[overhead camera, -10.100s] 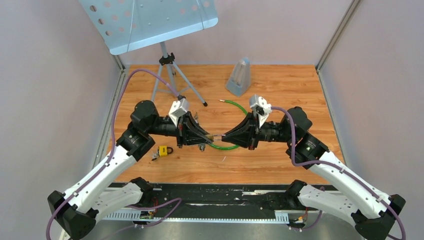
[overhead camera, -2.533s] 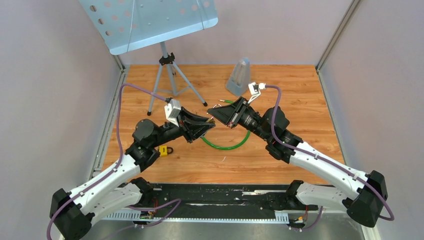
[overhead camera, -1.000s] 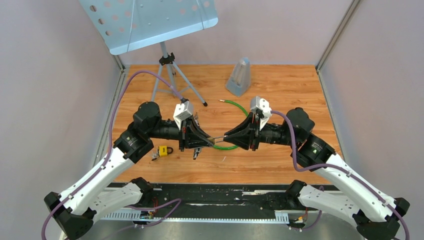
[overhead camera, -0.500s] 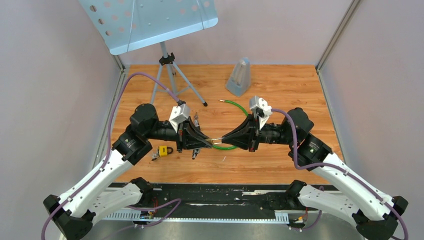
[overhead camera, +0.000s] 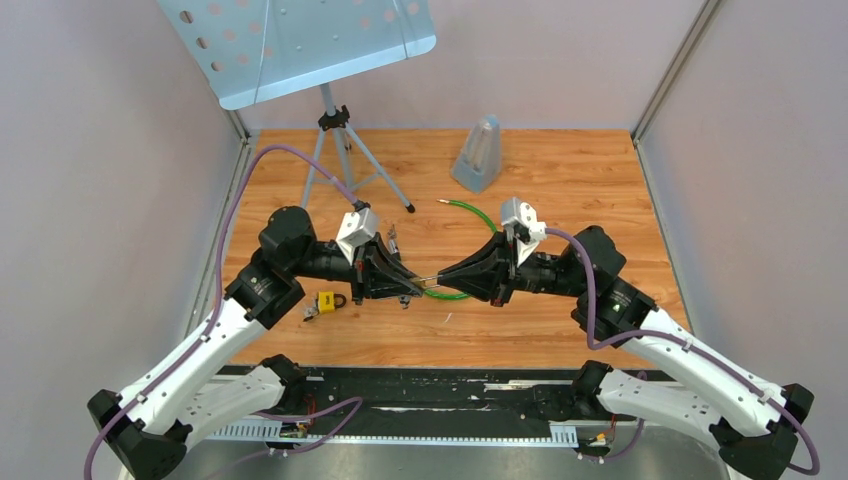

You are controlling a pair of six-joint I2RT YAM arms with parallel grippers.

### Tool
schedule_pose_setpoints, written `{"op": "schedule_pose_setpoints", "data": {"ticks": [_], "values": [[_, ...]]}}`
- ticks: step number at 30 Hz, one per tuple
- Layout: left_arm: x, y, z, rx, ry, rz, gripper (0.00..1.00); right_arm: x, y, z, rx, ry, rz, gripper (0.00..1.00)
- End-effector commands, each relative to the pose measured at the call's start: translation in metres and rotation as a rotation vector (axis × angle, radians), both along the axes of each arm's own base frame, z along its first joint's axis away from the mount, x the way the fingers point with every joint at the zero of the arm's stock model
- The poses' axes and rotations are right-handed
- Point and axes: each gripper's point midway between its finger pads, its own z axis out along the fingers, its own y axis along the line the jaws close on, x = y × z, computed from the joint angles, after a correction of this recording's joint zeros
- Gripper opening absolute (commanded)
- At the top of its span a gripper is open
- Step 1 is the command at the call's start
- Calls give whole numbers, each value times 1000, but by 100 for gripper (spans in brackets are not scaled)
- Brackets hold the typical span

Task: Lock with the key
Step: Lock the lock.

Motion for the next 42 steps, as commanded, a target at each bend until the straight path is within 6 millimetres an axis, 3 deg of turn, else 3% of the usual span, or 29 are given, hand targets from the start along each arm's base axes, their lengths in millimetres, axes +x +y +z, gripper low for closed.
{"op": "schedule_pose_setpoints", "data": {"ticks": [1,5,10,14,19,23,27,30,34,36,38,42], "values": [[-3,-4,20,-68,-82,-28,0,3,11,3,37,-66,-13,0],[9,-4,28,-90,-95,62,0,0,18,-9,9,-41,14,0],[39,-3,35,-182,-147,245,0,-4,34,-33,-3,11,59,0],[44,-8,39,-233,-131,253,0,-3,43,-55,-26,40,60,0],[50,-9,41,-287,-105,280,0,-13,55,-67,-27,58,93,0],[52,-11,38,-286,-67,282,0,-14,60,-69,-35,86,87,0],[57,-7,36,-284,-42,331,0,2,53,-45,4,143,-33,0],[59,-3,31,-283,-11,363,0,18,40,-16,71,180,-160,16],[57,1,33,-324,34,384,0,23,21,23,191,212,-233,68],[54,2,36,-348,69,375,0,24,13,36,249,237,-253,88],[52,3,39,-369,90,366,0,21,7,46,309,246,-241,94],[46,3,43,-385,132,339,0,23,1,55,407,269,-249,96]]}}
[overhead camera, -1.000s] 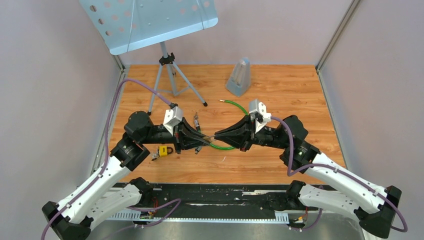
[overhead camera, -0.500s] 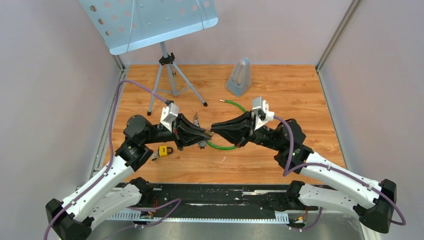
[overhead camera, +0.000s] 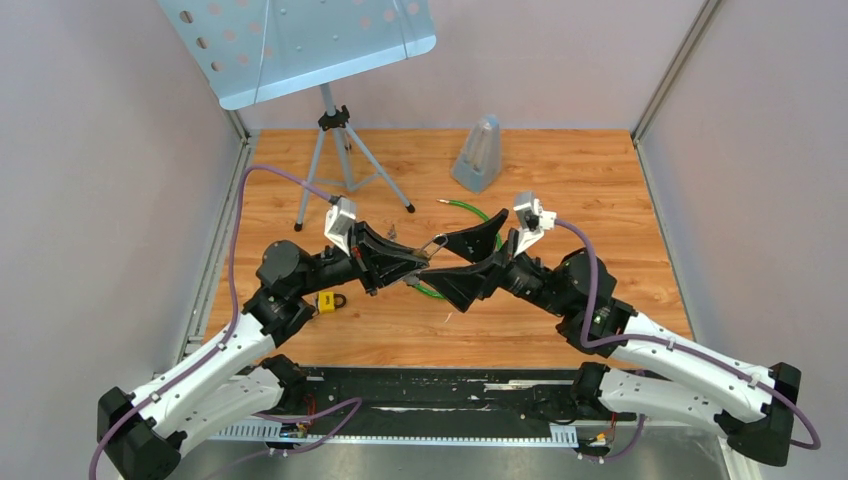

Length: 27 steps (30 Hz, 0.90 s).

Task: Lock with the key
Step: Lock the lock.

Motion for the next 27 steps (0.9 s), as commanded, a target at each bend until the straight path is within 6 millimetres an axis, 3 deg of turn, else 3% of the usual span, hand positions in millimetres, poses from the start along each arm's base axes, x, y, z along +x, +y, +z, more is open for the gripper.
{"op": "schedule_pose_setpoints", "data": {"ticks": [1,8,15,19,24,26,27], "values": [[-6,7,38,-131,-17,-1,0,1,-13,30,177,28,-30,96],[-17,9,57,-211,78,-65,0,13,-5,37,259,35,-54,87],[-25,10,65,-257,102,-119,0,20,3,51,313,32,-57,40],[-28,9,61,-259,105,-137,0,17,3,55,341,5,-41,38],[-28,8,60,-270,109,-150,0,14,4,55,345,-24,-26,48],[-29,8,61,-276,102,-159,0,15,4,56,350,-23,-33,46],[-30,8,61,-275,105,-167,0,17,3,56,356,-12,-41,38]]}}
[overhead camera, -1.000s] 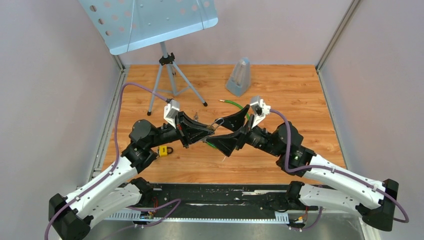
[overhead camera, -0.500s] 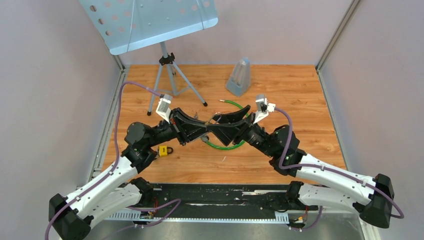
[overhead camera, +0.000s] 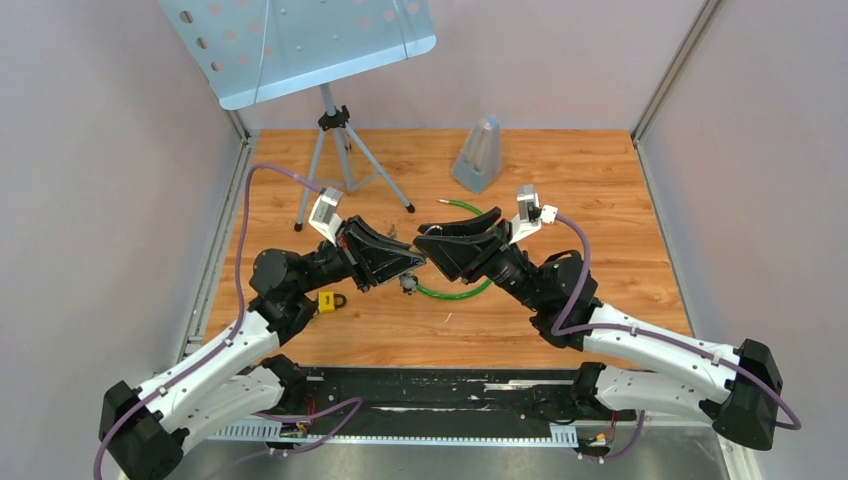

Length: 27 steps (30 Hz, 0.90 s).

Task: Lock with the key
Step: Lock the lock.

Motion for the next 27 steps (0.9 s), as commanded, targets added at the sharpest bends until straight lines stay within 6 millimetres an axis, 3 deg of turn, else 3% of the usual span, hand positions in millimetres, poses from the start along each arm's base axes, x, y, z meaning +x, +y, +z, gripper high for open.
{"op": "schedule_pose_setpoints", "data": {"ticks": [1,5,8,9,10,13,15,17,20,27], "values": [[-10,4,19,-68,-62,-32,0,-3,-8,25,84,-29,-7,33],[-13,4,18,-77,-74,-47,0,-3,-5,23,62,-30,-1,19],[-14,4,17,-73,-87,-49,0,-3,-5,24,59,-30,-5,2],[-14,4,16,-68,-90,-47,3,-3,-5,25,57,-31,-6,0],[-14,4,16,-66,-90,-42,9,-2,-5,25,56,-32,-9,0],[-9,4,11,-23,-97,-3,52,-1,-9,28,66,-23,-23,0],[-2,7,7,7,-100,58,69,5,-16,30,80,-4,-62,0],[3,12,2,34,-111,116,78,6,-21,32,85,-1,-82,0],[6,18,-9,87,-131,177,84,4,-26,37,78,-10,-89,0],[13,19,-23,166,-134,218,83,-2,-22,36,36,-42,-64,0]]}}
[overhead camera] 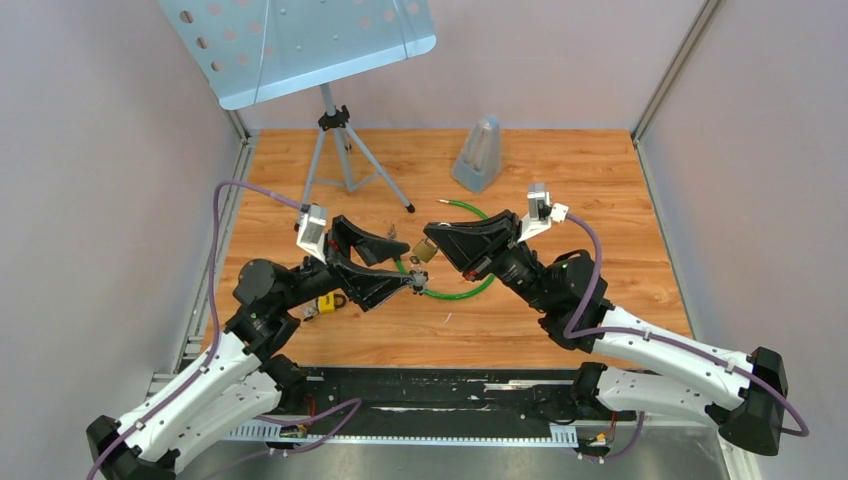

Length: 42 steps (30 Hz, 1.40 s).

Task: Lock with the key
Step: Lock the lock.

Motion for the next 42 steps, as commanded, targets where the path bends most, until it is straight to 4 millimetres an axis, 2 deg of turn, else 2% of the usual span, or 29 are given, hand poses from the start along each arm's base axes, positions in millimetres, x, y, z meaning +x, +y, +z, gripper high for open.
{"op": "schedule_pose_setpoints", "data": {"ticks": [1,4,8,18,19,22,25,27,28,29,30,37,42], "values": [[12,-1,-7,70,-20,55,82,-7,-8,28,35,-62,-3,0],[10,-5,-5,83,-30,30,79,-12,-3,26,18,-77,32,0],[6,-11,-6,92,-58,-20,79,-8,0,22,9,-71,17,0],[22,-6,-25,163,-82,82,70,0,10,7,-33,-56,9,0],[24,-6,-27,171,-80,89,66,0,11,6,-36,-54,9,0],[27,-7,-36,213,-73,94,47,1,11,5,-38,-48,7,0],[26,-8,-40,238,-73,82,34,2,10,4,-42,-48,2,0],[26,-8,-41,241,-76,80,19,3,10,3,-45,-49,-2,0],[25,-8,-41,241,-77,80,15,3,9,2,-48,-48,-5,0],[25,-7,-40,238,-77,81,3,4,8,2,-47,-49,-7,0],[25,-7,-40,236,-76,81,1,8,6,1,-43,-38,-30,0],[11,-10,-42,227,-64,4,0,9,-11,12,31,-105,-86,0],[-10,-12,-46,221,-57,-106,0,-2,-38,32,119,-202,-137,0]]}}
